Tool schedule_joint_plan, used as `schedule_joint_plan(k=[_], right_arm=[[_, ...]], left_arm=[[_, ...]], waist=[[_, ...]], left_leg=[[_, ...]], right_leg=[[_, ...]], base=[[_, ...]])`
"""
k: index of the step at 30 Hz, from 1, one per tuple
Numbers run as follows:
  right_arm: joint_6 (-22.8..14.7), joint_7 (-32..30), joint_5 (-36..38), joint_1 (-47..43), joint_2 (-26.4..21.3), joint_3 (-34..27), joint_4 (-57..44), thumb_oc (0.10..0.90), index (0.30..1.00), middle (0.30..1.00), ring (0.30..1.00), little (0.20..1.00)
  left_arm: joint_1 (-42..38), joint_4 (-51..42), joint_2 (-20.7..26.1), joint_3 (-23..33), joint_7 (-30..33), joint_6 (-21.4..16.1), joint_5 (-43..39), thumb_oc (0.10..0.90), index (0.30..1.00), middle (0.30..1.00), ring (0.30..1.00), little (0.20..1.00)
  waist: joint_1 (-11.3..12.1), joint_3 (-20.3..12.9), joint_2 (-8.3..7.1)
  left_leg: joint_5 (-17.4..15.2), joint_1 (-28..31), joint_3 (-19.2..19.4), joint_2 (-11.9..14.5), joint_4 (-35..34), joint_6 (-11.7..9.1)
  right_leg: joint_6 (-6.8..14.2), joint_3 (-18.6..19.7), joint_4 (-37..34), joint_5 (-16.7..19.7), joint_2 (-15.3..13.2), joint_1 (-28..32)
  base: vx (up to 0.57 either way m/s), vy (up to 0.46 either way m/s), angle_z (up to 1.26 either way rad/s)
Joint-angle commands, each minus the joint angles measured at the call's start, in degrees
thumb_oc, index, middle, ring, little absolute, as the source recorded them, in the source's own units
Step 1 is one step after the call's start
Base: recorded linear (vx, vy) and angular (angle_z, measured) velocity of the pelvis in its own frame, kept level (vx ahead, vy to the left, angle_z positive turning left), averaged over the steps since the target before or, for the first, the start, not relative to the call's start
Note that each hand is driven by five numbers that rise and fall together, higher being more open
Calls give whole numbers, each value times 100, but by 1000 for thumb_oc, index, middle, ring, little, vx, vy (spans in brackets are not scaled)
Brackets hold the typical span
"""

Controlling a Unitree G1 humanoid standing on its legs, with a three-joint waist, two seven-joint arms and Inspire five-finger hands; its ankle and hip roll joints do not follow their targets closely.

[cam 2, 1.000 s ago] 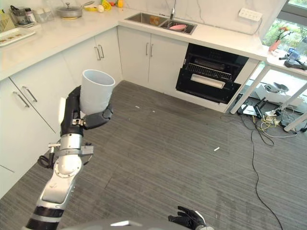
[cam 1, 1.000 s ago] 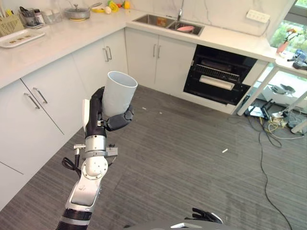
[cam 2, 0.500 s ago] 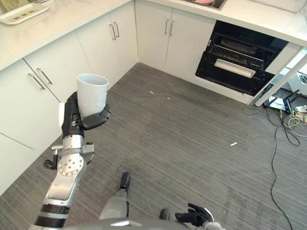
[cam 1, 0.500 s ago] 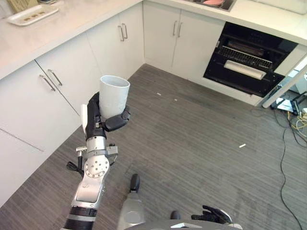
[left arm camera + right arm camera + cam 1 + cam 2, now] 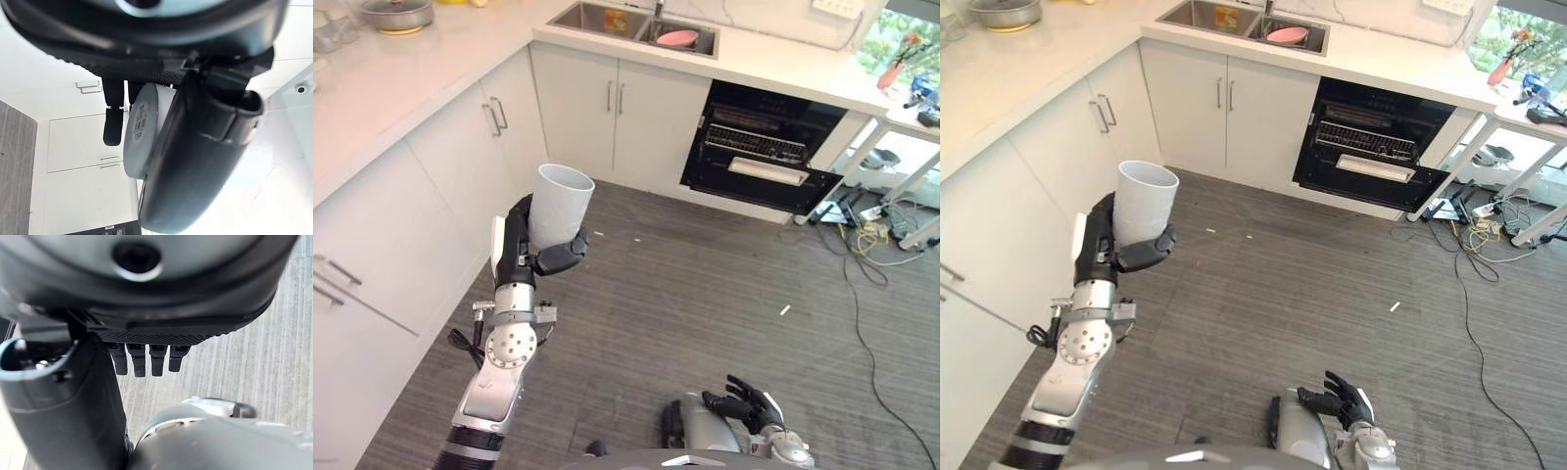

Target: Place the dishes in the dishwasher.

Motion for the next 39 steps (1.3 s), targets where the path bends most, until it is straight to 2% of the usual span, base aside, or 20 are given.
schedule_joint_plan(k=[1,5,6,10,13,14,15,16,17,18,19,23,24,25,26,29,32,36,38,39], right_arm=[[1,-461,-201,30,-165,35,610,800,900,900,900,900],[-130,-578,-111,74,-138,-125,379,800,900,900,900,900],[-184,-629,-103,122,-129,-154,254,800,900,900,900,900],[-202,-625,-54,320,-168,-161,281,800,900,900,900,900],[-102,-458,74,326,-268,-216,570,800,900,900,900,900],[-14,-201,313,396,-329,-364,672,800,900,900,900,900],[-13,-146,345,419,-397,-371,668,800,900,900,900,900],[-23,-158,356,403,-472,-358,627,800,900,900,900,900],[-17,-171,344,316,-544,-321,587,800,900,900,900,900],[-17,-171,344,316,-544,-321,587,800,900,900,900,900],[-27,-177,341,231,-584,-308,539,800,900,900,900,900],[-40,-168,353,113,-642,-233,425,800,900,900,900,900],[-50,-186,323,81,-650,-201,377,800,900,900,900,900],[-54,-164,290,69,-629,-140,330,800,900,900,900,900],[-71,-152,293,129,-652,-98,284,800,900,900,900,900],[-140,-145,332,174,-702,-151,152,800,900,900,900,900],[-224,-169,363,266,-688,-251,-164,800,900,900,900,900],[-270,-299,533,298,-553,-515,-868,800,900,900,900,900],[-241,-238,524,314,-532,-475,-978,800,900,900,900,900],[-125,-250,301,277,-545,-228,-1280,800,900,900,900,900]], left_arm=[[-568,-787,179,15,-151,-683,2,400,300,300,300,300],[-605,-708,147,46,-200,-633,77,400,300,300,300,300],[-591,-671,87,38,-190,-650,95,400,300,300,300,300],[-637,-680,-3,-73,-180,-694,175,400,300,300,300,300],[-706,-659,-98,-121,-166,-763,54,400,300,300,300,300],[-707,-637,-104,-127,-197,-776,-44,400,300,300,300,300],[-703,-646,-64,-156,-223,-808,-77,400,300,300,300,300],[-714,-633,-28,-177,-241,-827,-114,400,300,300,300,300],[-744,-651,28,-183,-248,-844,-108,400,300,300,300,300],[-744,-651,28,-183,-248,-844,-108,400,300,300,300,300],[-759,-662,39,-199,-262,-808,-117,400,300,300,300,300],[-618,-714,69,-134,-317,-742,-146,400,300,300,300,300],[-581,-746,79,-66,-302,-730,-165,400,300,300,300,300],[-470,-752,81,-3,-292,-748,-193,400,300,300,300,300],[-383,-781,92,12,-272,-745,-206,400,300,300,300,300],[-346,-806,97,-6,-248,-726,-169,400,300,300,300,300],[-261,-942,101,57,-255,-737,-198,400,300,300,300,300],[-384,-859,359,-43,-334,-710,-124,400,300,300,300,300],[-403,-820,492,-62,-410,-718,-60,400,300,300,300,300],[-505,-724,699,-44,-548,-679,5,400,300,300,300,300]], waist=[[-29,-141,-40],[-221,-128,-28],[-317,-151,11],[-435,-325,-13],[-490,-395,71],[-506,-356,43],[-465,-295,-42],[-358,-183,-96],[-244,-65,-206],[-244,-65,-206],[-182,14,-336],[148,42,-349],[218,18,-355],[324,-51,-293],[471,-67,-193],[518,-117,-103],[488,-236,-10],[313,-362,-183],[265,-362,-187],[289,-329,-191]], left_leg=[[40,-414,-390,129,-121,-471],[-252,-86,-475,86,-121,-485],[-501,154,-522,49,-121,-485],[-834,564,-629,-44,-121,-497],[-495,734,-796,-1,323,-642],[157,266,-727,111,1675,-1071],[606,-36,-717,139,2339,-1287],[779,-370,-775,75,3082,-1441],[763,-666,-827,-151,3654,-1491],[763,-666,-827,-151,3654,-1491],[655,-998,-719,-202,3950,-1430],[364,-1482,-569,75,3185,-1087],[313,-1498,-726,294,2663,-1026],[244,-1498,-1090,721,1510,-919],[676,-1517,-1526,1097,466,-1061],[980,-1739,-1831,1200,-34,-1314],[1020,-1455,-1632,1216,-110,-1380],[695,-1253,-1120,813,-121,-1153],[660,-1207,-994,783,-121,-1101],[541,-1069,-785,760,-121,-926]], right_leg=[[132,-11,-2143,610,239,1206],[219,48,-2903,917,158,766],[271,118,-3160,1055,117,691],[206,503,-3247,1256,161,1027],[55,469,-3310,1393,225,1349],[-121,302,-3322,1232,246,1747],[-214,326,-3322,1110,210,1918],[-281,368,-3322,978,190,2099],[-298,385,-3322,946,99,2201],[-298,385,-3322,946,99,2201],[-332,435,-3322,909,6,2309],[-280,749,-3322,624,88,2666],[-215,861,-3322,530,77,2740],[-107,1027,-3322,335,70,2848],[-52,1301,-3322,101,73,3100],[-7,1596,-3322,-110,19,3381],[117,1862,-3322,-180,-139,3502],[505,1945,-2965,290,-594,3019],[526,1998,-2764,405,-578,2838],[486,1655,-2238,480,-524,2473]], base=[[474,-54,6],[368,-34,14],[620,-47,28],[426,-44,16],[412,-123,7],[340,-166,34],[479,-222,40],[342,-179,19],[246,-125,8],[199,-119,-41],[92,-51,-43],[420,43,-50],[453,240,-115],[744,417,-155],[588,326,-161],[393,251,-95],[256,325,-98],[123,327,-72],[53,226,-81],[20,335,-84]])
